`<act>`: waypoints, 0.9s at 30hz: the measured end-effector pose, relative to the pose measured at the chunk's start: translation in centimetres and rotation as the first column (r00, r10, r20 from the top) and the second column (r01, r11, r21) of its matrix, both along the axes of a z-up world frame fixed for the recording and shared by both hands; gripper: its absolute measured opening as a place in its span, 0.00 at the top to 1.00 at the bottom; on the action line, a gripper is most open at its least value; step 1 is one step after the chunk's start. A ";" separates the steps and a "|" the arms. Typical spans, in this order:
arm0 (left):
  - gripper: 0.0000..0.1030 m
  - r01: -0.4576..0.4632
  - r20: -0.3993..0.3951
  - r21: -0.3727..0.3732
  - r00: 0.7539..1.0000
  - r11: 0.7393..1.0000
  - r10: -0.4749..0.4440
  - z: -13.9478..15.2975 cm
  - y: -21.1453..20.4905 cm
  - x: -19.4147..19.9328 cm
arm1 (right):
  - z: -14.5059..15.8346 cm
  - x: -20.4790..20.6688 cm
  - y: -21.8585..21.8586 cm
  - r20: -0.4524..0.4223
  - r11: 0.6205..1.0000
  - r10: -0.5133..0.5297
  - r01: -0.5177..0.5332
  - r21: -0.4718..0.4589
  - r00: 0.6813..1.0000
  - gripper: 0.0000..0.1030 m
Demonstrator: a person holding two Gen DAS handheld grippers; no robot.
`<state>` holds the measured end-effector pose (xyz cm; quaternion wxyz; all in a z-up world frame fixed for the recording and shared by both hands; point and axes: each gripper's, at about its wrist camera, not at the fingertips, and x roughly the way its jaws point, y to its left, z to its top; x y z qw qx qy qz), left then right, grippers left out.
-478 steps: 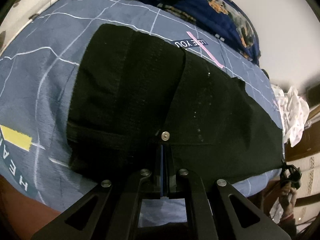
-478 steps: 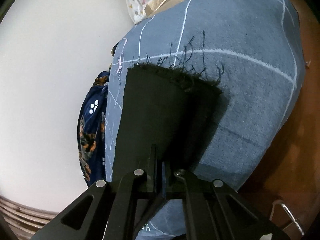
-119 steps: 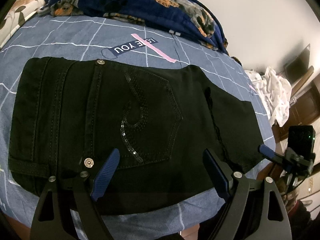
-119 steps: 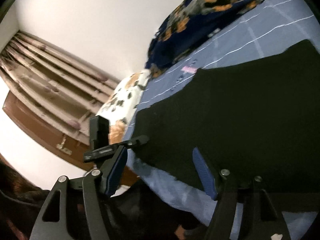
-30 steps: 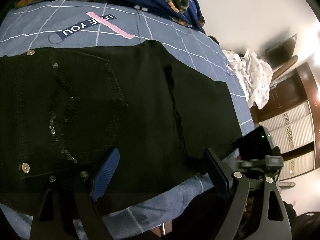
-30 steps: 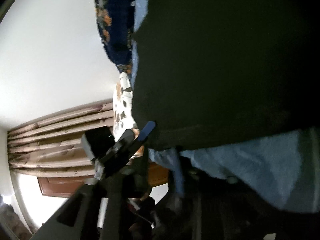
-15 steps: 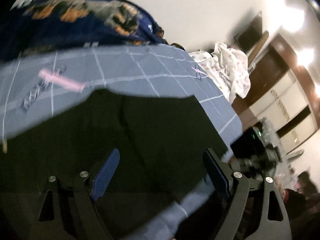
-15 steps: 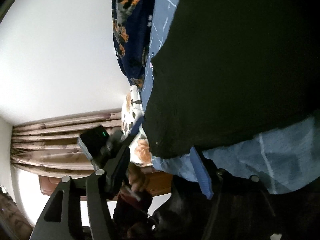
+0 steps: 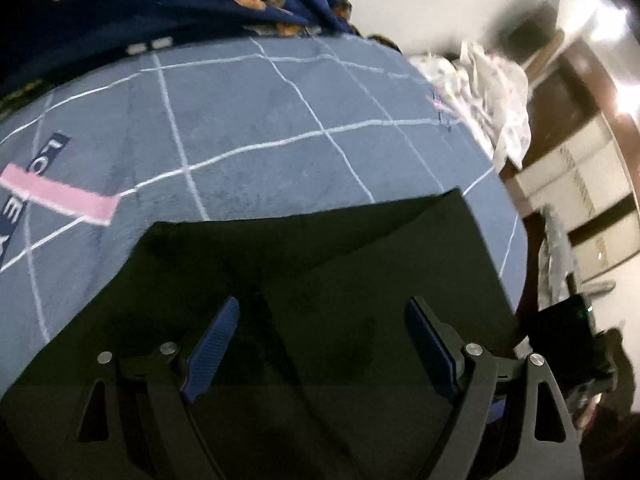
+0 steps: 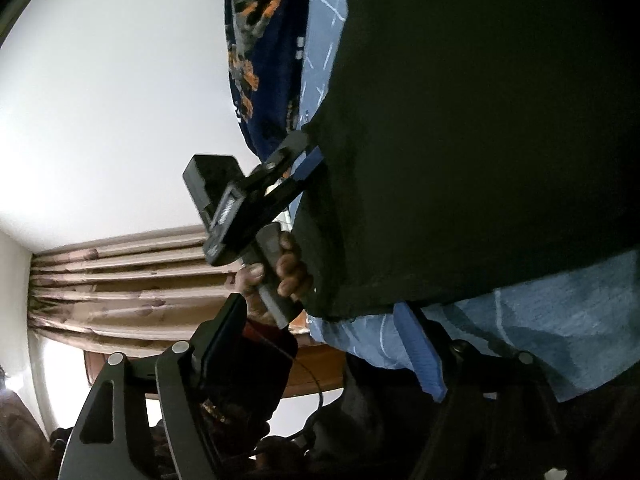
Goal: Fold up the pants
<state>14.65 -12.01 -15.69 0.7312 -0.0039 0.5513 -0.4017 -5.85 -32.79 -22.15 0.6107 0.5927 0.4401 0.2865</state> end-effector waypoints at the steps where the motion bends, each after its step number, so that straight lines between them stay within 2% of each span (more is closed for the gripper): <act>1: 0.18 0.016 0.015 -0.005 1.000 1.000 -0.016 0.1 -0.2 -0.2 | -0.1 0.0 0.0 -0.003 1.000 0.000 0.000 0.003 1.000 0.28; 2: 0.18 0.037 0.014 -0.009 0.999 0.999 -0.037 0.1 -0.5 -0.4 | -0.2 0.0 0.0 -0.006 1.000 0.000 0.000 0.005 1.000 0.28; 3: 0.24 0.055 0.016 -0.007 0.998 0.998 -0.055 0.1 -0.7 -0.6 | -0.2 0.0 0.0 -0.006 1.000 -0.001 0.001 0.007 1.000 0.28; 5: 0.66 0.067 0.032 0.014 0.997 0.998 -0.068 0.1 -1.1 -0.9 | -0.2 0.0 0.0 -0.004 1.000 -0.003 0.003 0.012 1.000 0.27; 6: 0.95 0.062 0.039 0.045 0.997 0.997 -0.063 -0.1 -1.2 -0.8 | -0.3 -0.1 0.0 -0.003 1.000 -0.003 0.003 0.015 1.000 0.26; 7: 0.95 0.055 0.034 0.045 0.998 0.997 -0.057 -0.2 -1.1 -0.8 | -0.3 -0.1 0.0 -0.001 1.000 -0.005 0.005 0.018 1.000 0.26; 10: 0.95 0.065 0.100 0.075 0.992 0.995 -0.072 0.2 -1.4 -1.6 | -0.4 -0.2 0.0 0.001 1.000 -0.009 0.009 0.023 1.000 0.24; 14: 0.95 0.029 0.133 0.041 0.990 0.999 -0.034 1.4 -1.0 -1.6 | -0.4 -0.3 0.2 0.007 0.999 -0.013 0.013 0.031 1.000 0.22; 20: 0.95 0.000 0.182 0.049 0.983 0.999 -0.009 2.4 -1.6 -1.2 | -0.3 -0.4 0.4 0.017 0.999 -0.019 0.018 0.030 1.000 0.19; 24: 0.95 -0.022 0.141 0.060 0.990 0.998 0.014 0.9 -1.6 -1.1 | -0.4 -0.5 0.3 0.013 0.999 -0.025 0.025 0.041 1.000 0.19; 27: 0.91 -0.032 0.163 0.051 0.986 0.998 0.023 0.7 -1.3 -1.6 | -0.3 -0.6 0.2 0.009 0.999 -0.030 0.029 0.046 1.000 0.19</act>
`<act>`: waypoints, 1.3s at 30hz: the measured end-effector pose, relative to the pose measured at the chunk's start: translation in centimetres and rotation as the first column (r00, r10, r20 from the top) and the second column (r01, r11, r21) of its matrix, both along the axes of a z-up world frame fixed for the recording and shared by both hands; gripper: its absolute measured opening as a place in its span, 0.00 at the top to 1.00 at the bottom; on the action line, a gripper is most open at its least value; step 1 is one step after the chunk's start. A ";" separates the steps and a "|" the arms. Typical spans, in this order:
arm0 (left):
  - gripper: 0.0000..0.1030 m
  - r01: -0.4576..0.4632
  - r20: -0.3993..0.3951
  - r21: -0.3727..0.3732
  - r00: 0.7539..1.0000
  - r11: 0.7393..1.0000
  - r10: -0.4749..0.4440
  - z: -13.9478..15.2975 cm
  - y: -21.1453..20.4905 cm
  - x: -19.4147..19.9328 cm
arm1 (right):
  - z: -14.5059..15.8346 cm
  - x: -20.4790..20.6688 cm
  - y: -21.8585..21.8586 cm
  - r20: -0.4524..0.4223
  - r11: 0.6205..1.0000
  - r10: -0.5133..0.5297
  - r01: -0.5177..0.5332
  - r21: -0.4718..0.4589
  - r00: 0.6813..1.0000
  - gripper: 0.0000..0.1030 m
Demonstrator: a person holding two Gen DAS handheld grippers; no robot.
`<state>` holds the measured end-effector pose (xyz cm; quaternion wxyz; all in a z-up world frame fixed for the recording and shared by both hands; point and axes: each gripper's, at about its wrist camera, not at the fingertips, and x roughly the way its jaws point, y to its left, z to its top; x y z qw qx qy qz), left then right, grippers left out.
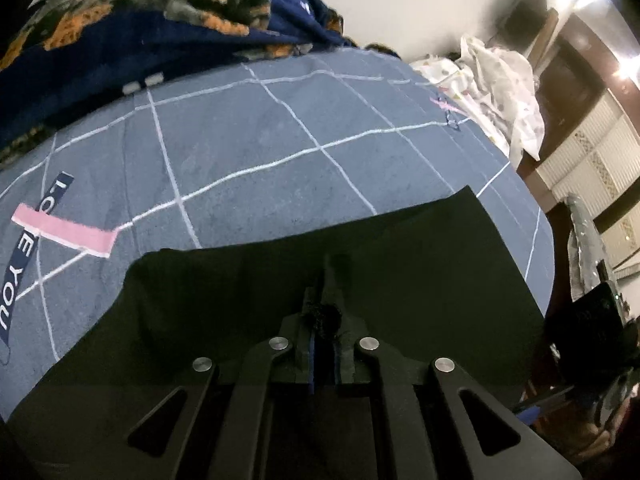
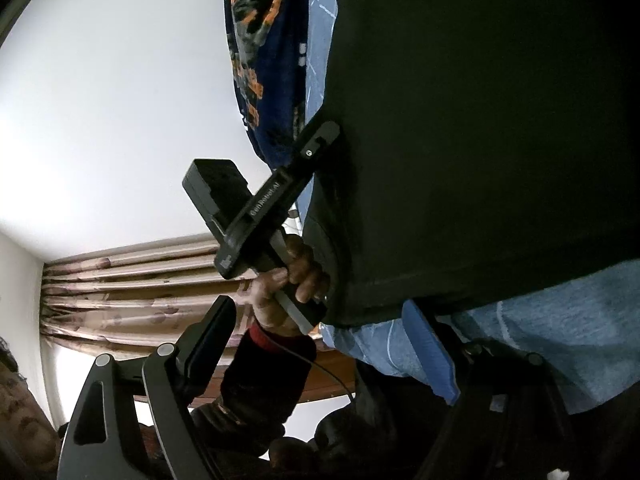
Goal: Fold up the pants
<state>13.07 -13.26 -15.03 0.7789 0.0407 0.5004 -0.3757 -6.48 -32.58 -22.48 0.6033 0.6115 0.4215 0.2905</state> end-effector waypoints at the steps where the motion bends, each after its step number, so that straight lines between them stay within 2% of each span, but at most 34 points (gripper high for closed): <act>1: 0.89 -0.010 0.007 0.007 1.000 1.000 0.010 0.1 0.1 -0.1 | 0.0 0.0 0.0 -0.002 1.000 0.000 0.000 0.001 1.000 0.18; 2: 0.82 -0.028 0.011 0.030 1.000 0.999 0.027 0.3 0.3 -0.1 | 0.1 0.0 0.0 -0.003 1.000 0.001 -0.001 0.001 1.000 0.18; 4: 0.63 -0.052 0.000 0.045 0.999 0.998 0.052 0.8 1.0 -0.3 | 0.2 0.0 0.2 -0.003 1.000 0.013 -0.013 0.011 1.000 0.14; 5: 0.58 -0.060 -0.014 0.015 0.998 0.998 0.060 1.5 1.9 -0.4 | 0.2 -0.1 0.2 -0.003 1.000 0.018 -0.018 0.022 1.000 0.13; 7: 0.40 -0.086 -0.015 -0.045 0.996 0.995 0.086 2.9 3.9 -1.0 | 0.6 -0.1 0.5 0.007 0.999 0.025 -0.025 0.040 1.000 0.13; 8: 0.37 -0.122 -0.005 -0.073 0.993 0.990 0.122 3.9 5.7 -1.5 | 0.9 -0.1 0.6 0.018 0.999 0.032 -0.032 0.040 0.999 0.13; 12: 0.36 -0.251 -0.012 -0.141 0.968 0.958 0.252 6.1 13.3 -3.2 | 3.6 0.4 1.5 0.106 0.998 0.067 -0.067 -0.005 0.992 0.13; 14: 0.36 -0.339 -0.007 -0.141 0.940 0.930 0.342 6.9 17.8 -3.8 | 5.1 1.0 1.9 0.147 0.996 0.081 -0.074 -0.050 0.986 0.13; 16: 0.36 -0.427 -0.012 -0.142 0.903 0.893 0.430 7.3 22.9 -4.4 | 5.9 1.9 2.2 0.166 0.992 0.085 -0.068 -0.106 0.982 0.13; 17: 0.36 -0.479 -0.017 -0.135 0.877 0.868 0.481 7.3 25.9 -4.7 | 6.1 2.5 2.3 0.175 0.989 0.090 -0.067 -0.134 0.980 0.13; 20: 0.36 -0.575 -0.033 -0.080 0.818 0.814 0.575 6.6 31.5 -5.6 | 5.4 4.8 3.2 0.144 0.971 0.112 -0.077 -0.225 0.983 0.13; 22: 0.36 -0.584 -0.079 -0.060 0.812 0.810 0.579 5.5 33.6 -5.8 | 4.6 5.8 4.3 0.123 0.954 0.143 -0.104 -0.282 0.982 0.13; 24: 0.36 -0.575 -0.097 -0.048 0.816 0.817 0.569 4.5 34.4 -5.9 | 4.0 6.4 5.6 0.108 0.923 0.189 -0.139 -0.358 0.976 0.16; 25: 0.36 -0.562 -0.108 -0.046 0.825 0.826 0.555 3.9 34.5 -5.9 | 4.4 6.4 6.4 0.113 0.896 0.223 -0.158 -0.415 0.968 0.16; 27: 0.36 -0.539 -0.145 -0.028 0.835 0.842 0.530 2.2 34.7 -5.5 | 4.8 6.5 7.3 0.093 0.863 0.257 -0.185 -0.471 0.962 0.16; 29: 0.36 -0.507 -0.210 -0.052 0.848 0.860 0.487 0.6 34.2 -4.9 | 5.2 6.2 7.4 0.100 0.871 0.248 -0.176 -0.458 0.964 0.15; 32: 0.34 -0.453 -0.253 -0.085 0.871 0.887 0.421 -0.7 33.4 -4.4 | 6.0 5.6 7.3 0.113 0.887 0.230 -0.161 -0.432 0.967 0.15; 34: 0.15 -0.397 -0.248 -0.125 0.900 0.909 0.359 -0.9 32.8 -4.2 | 5.8 5.6 7.5 0.095 0.891 0.222 -0.162 -0.425 0.970 0.15; 36: 0.06 -0.351 -0.271 -0.168 0.915 0.921 0.299 -1.0 32.2 -3.6 | 5.2 5.7 8.0 0.069 0.903 0.211 -0.167 -0.397 0.975 0.15; 39: 0.06 -0.335 -0.278 -0.197 0.920 0.921 0.275 -1.0 31.8 -3.1 | 4.6 5.7 8.6 0.046 0.912 0.204 -0.173 -0.372 0.978 0.14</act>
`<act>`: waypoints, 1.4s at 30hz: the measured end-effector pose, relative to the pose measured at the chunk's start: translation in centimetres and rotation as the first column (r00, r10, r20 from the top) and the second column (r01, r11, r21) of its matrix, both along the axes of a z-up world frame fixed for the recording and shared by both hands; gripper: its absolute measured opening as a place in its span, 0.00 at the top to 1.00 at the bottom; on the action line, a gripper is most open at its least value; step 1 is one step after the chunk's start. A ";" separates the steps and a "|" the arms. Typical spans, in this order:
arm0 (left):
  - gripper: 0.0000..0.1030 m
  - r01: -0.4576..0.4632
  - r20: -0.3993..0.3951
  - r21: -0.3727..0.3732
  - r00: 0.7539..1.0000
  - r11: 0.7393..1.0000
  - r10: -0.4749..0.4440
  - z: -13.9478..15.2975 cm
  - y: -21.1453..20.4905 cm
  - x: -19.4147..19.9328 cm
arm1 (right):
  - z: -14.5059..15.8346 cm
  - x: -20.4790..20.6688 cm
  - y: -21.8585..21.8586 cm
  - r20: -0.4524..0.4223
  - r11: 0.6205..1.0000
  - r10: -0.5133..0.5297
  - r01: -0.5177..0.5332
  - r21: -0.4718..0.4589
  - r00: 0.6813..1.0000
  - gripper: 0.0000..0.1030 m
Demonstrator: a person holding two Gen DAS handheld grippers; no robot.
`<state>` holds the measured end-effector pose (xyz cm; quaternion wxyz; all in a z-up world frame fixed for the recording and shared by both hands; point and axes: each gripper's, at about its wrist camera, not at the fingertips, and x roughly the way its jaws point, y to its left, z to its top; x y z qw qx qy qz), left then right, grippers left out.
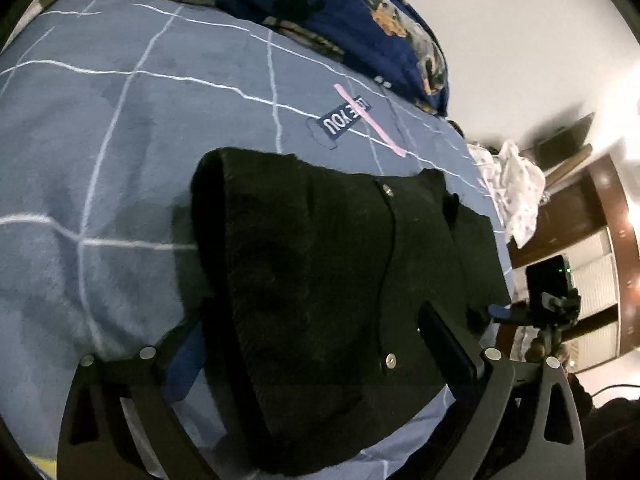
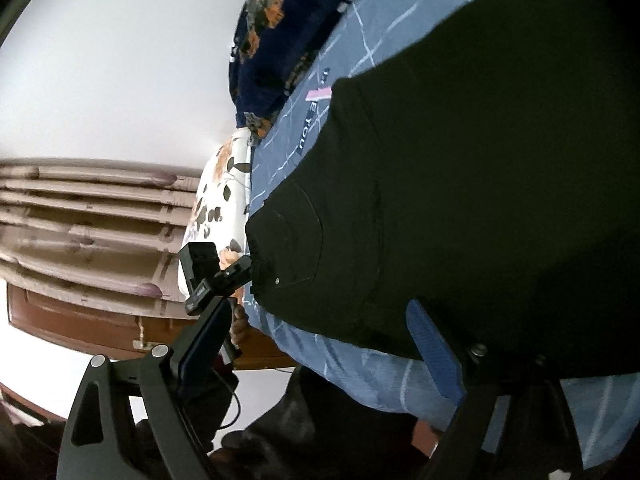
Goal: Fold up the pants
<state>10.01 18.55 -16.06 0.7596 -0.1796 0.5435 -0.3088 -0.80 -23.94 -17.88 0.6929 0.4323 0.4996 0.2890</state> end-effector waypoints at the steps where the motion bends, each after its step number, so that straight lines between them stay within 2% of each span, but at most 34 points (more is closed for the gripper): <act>1: 0.14 -0.002 0.006 0.000 1.000 1.000 0.002 0.0 -0.1 0.0 | 0.0 0.1 0.5 0.000 1.000 0.005 -0.005 0.007 1.000 0.14; 2: 0.27 -0.004 0.010 0.003 1.000 1.000 0.004 0.1 -0.2 0.0 | 0.1 0.0 0.7 0.003 1.000 0.010 -0.010 0.008 1.000 0.14; 3: 0.62 -0.006 0.010 0.031 1.000 1.000 0.005 0.0 -0.3 -0.2 | 0.3 0.1 1.1 0.009 1.000 0.021 -0.021 0.008 1.000 0.14; 4: 0.63 -0.019 0.021 0.074 1.000 0.997 0.017 0.1 -0.5 -0.2 | 0.6 0.2 1.7 0.018 0.999 0.034 -0.034 0.008 0.999 0.14; 7: 0.71 -0.079 0.037 0.066 0.996 0.995 0.076 1.1 -0.5 -1.0 | 1.3 0.4 2.9 0.041 0.998 0.065 -0.065 0.005 0.997 0.14; 10: 0.77 -0.138 0.033 -0.024 0.990 0.990 0.139 3.7 -1.2 -2.1 | 2.0 0.8 3.6 0.071 0.996 0.091 -0.092 0.013 0.993 0.13; 11: 0.81 -0.127 0.032 -0.064 0.991 0.990 0.129 5.5 -2.0 -2.5 | 2.2 1.0 3.7 0.083 0.994 0.100 -0.102 0.023 0.992 0.13; 14: 0.84 -0.050 0.052 -0.108 0.997 0.993 0.056 9.7 -6.4 -3.4 | 2.4 1.5 3.7 0.115 0.991 0.107 -0.116 0.073 0.988 0.13; 16: 0.84 0.006 0.045 -0.130 0.999 0.992 -0.001 11.5 -9.9 -3.4 | 2.7 1.9 3.6 0.150 0.980 0.100 -0.123 0.156 0.984 0.13; 18: 0.84 0.081 0.060 -0.120 0.995 0.989 -0.075 13.0 -14.9 -3.2 | 3.1 2.1 3.2 0.194 0.961 0.082 -0.130 0.246 0.977 0.13; 21: 0.84 0.185 0.057 -0.103 0.982 0.977 -0.179 13.0 -22.3 -2.7 | 3.2 1.8 1.7 0.241 0.927 0.050 -0.135 0.350 0.969 0.10; 23: 0.84 0.229 0.036 -0.098 0.973 0.969 -0.226 11.9 -25.8 -2.3 | 3.0 1.5 0.8 0.236 0.918 0.026 -0.116 0.378 0.971 0.06; 25: 0.84 0.267 -0.044 -0.185 0.959 0.946 -0.279 10.5 -28.6 -1.5 | 2.5 1.1 -0.6 0.217 0.919 0.001 -0.087 0.385 0.976 0.00; 27: 0.84 0.272 -0.031 -0.167 0.959 0.948 -0.281 10.9 -29.5 -1.4 | 1.9 0.8 -1.3 0.188 0.936 0.002 -0.068 0.345 0.982 0.00; 29: 0.79 0.291 0.025 -0.148 0.956 0.945 -0.291 12.0 -30.0 -1.6 | 0.5 0.5 -2.2 0.141 0.947 -0.008 -0.037 0.318 0.990 0.00; 31: 0.65 0.282 0.085 -0.084 0.958 0.956 -0.275 13.2 -29.5 -1.9 | -0.8 0.5 -2.8 0.099 0.949 -0.017 -0.015 0.316 0.995 0.00; 33: 0.50 0.270 0.141 -0.029 0.954 0.962 -0.263 13.9 -28.7 -2.6 | -1.5 0.4 -3.2 0.081 0.936 -0.032 0.002 0.352 0.996 0.00; 35: 0.37 0.246 0.168 0.006 0.955 0.969 -0.243 13.9 -27.1 -3.1 | -1.0 0.5 -3.0 0.088 0.950 -0.025 -0.004 0.314 0.996 0.02; 36: 0.30 0.223 0.169 0.031 0.959 0.974 -0.225 13.4 -26.2 -3.3 | -0.8 0.5 -3.0 0.089 0.957 -0.020 -0.006 0.290 0.996 0.07; 38: 0.30 0.182 0.174 0.057 0.966 0.982 -0.190 12.3 -24.3 -4.0 | -0.6 0.6 -2.8 0.063 0.977 -0.007 -0.007 0.214 0.998 0.29; 39: 0.30 0.163 0.166 0.062 0.971 0.985 -0.171 11.4 -23.6 -4.1 | -0.6 0.7 -2.9 0.042 0.986 0.000 -0.007 0.169 0.999 0.52; 40: 0.30 0.135 0.146 0.073 0.979 0.988 -0.145 10.5 -22.6 -4.1 | -0.6 0.8 -3.1 0.022 0.993 0.003 -0.005 0.120 1.000 0.68; 42: 0.30 0.099 0.105 0.081 0.989 0.992 -0.107 9.1 -21.4 -4.0 | -0.3 0.9 -3.9 0.018 0.994 -0.010 0.008 0.108 1.000 0.73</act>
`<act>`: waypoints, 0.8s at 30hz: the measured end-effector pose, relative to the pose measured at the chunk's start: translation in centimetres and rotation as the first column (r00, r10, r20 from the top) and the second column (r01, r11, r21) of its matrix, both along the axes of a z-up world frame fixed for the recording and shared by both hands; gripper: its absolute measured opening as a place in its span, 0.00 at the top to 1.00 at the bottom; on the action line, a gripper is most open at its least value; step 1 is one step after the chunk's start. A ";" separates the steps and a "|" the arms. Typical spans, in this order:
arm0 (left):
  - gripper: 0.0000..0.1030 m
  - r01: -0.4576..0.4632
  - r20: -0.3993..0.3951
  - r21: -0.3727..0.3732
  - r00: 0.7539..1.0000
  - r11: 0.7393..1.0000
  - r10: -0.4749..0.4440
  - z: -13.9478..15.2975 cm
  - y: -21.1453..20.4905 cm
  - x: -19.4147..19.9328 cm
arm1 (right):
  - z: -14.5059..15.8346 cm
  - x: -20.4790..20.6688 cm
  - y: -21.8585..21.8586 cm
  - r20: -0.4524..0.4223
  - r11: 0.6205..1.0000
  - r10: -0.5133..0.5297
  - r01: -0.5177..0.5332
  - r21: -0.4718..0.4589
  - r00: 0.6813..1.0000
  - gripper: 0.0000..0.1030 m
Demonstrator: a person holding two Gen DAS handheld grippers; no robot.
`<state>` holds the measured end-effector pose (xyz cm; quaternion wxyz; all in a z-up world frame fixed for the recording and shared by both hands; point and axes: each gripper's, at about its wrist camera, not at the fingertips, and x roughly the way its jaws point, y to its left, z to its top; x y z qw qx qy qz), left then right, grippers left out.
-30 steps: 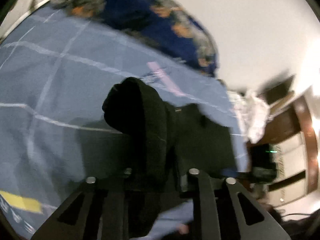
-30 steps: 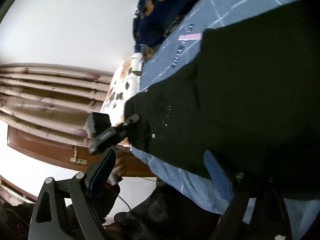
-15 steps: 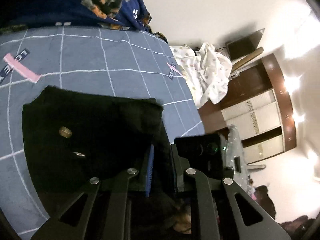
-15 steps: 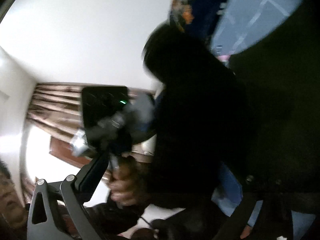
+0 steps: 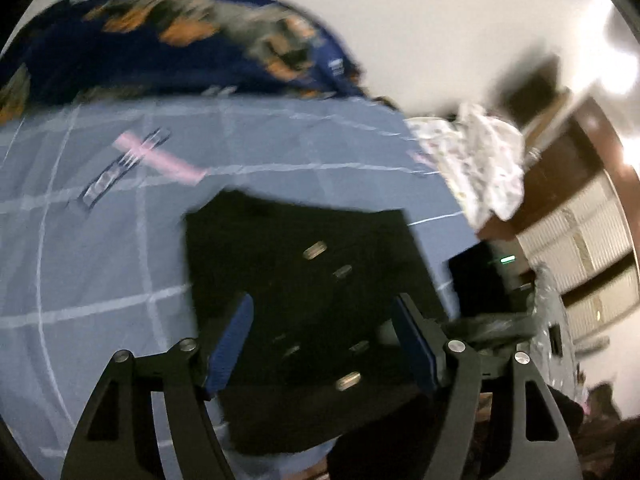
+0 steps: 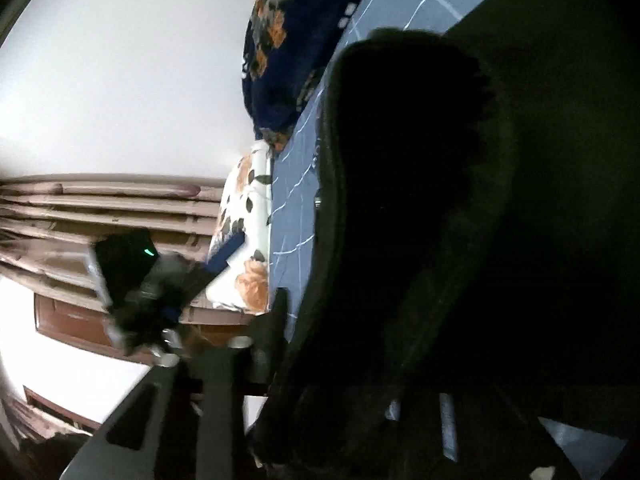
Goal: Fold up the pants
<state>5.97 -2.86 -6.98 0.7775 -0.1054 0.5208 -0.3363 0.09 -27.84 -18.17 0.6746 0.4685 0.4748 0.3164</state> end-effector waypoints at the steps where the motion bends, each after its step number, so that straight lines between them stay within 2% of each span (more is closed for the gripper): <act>1: 0.30 -0.017 -0.019 -0.010 1.000 1.000 0.017 -0.6 0.7 0.0 | 0.8 -0.1 -0.6 0.016 1.000 -0.013 0.013 -0.013 1.000 0.74; 4: 0.30 -0.046 -0.060 -0.015 0.997 0.999 0.045 -2.0 1.6 -0.3 | 2.7 -0.3 -2.2 0.061 0.999 -0.030 0.032 -0.023 0.998 0.76; 8: 0.30 -0.017 -0.068 -0.012 0.998 1.000 0.016 -3.1 0.3 -0.4 | 3.6 -0.6 -5.6 0.102 0.996 -0.076 0.080 -0.031 0.992 0.76; 13: 0.30 0.047 -0.085 0.033 0.995 0.998 -0.044 -5.4 -2.7 -0.4 | 1.1 -2.0 -11.4 0.062 0.976 -0.198 0.203 -0.074 0.978 0.76; 15: 0.30 0.060 -0.107 0.032 0.993 0.998 -0.056 -6.4 -3.6 -0.3 | -0.4 -2.7 -13.0 0.020 0.969 -0.240 0.241 -0.048 0.970 0.76; 19: 0.30 0.082 -0.113 0.075 0.991 0.994 -0.073 -7.9 -5.0 -0.3 | -1.4 -3.2 -12.9 0.010 0.971 -0.237 0.237 -0.043 0.972 0.76; 24: 0.30 0.076 -0.123 0.071 0.990 0.995 -0.066 -8.6 -5.2 0.1 | -1.6 -3.3 -13.5 -0.007 0.975 -0.222 0.222 -0.008 0.975 0.73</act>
